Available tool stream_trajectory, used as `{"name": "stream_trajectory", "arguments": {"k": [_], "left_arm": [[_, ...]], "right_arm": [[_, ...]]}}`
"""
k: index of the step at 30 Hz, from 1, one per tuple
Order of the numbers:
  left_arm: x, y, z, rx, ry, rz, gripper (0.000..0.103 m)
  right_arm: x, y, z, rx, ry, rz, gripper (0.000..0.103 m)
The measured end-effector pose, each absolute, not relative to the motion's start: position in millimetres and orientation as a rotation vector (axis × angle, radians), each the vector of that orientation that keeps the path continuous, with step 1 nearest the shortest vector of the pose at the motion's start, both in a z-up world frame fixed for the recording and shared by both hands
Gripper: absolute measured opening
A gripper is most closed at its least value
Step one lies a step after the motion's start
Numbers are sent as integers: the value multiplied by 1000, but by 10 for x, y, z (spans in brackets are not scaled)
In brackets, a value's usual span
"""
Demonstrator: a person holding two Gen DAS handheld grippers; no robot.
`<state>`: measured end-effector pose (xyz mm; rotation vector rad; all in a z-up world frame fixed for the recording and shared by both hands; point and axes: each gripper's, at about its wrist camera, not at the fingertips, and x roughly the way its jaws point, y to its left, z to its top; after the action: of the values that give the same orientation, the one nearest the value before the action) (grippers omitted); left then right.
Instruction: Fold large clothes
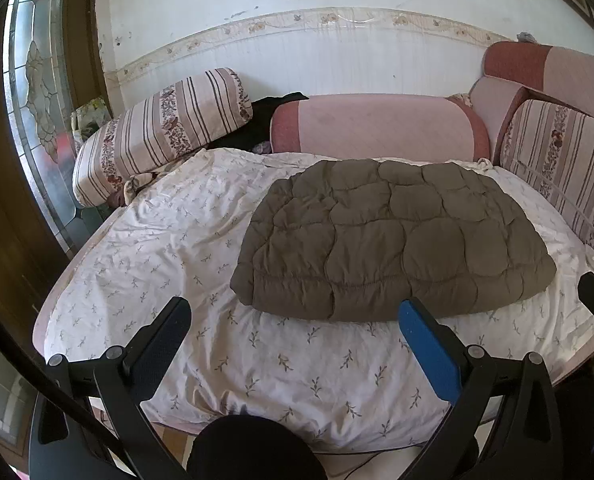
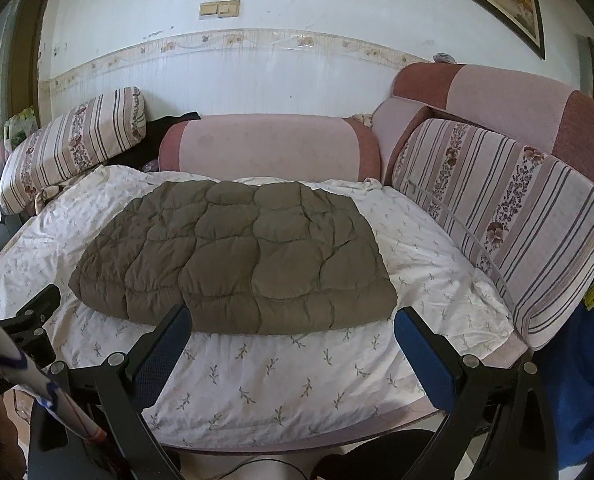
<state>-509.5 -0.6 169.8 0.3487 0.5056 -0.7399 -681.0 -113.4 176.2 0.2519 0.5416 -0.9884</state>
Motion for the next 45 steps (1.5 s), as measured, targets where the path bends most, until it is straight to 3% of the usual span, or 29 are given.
{"name": "stream_trajectory", "arguments": {"k": [45], "left_arm": [[-5117,40,1651,355,497,-756,103]], "right_arm": [[-6766,-1117,1698,215,565,-986,103]]}}
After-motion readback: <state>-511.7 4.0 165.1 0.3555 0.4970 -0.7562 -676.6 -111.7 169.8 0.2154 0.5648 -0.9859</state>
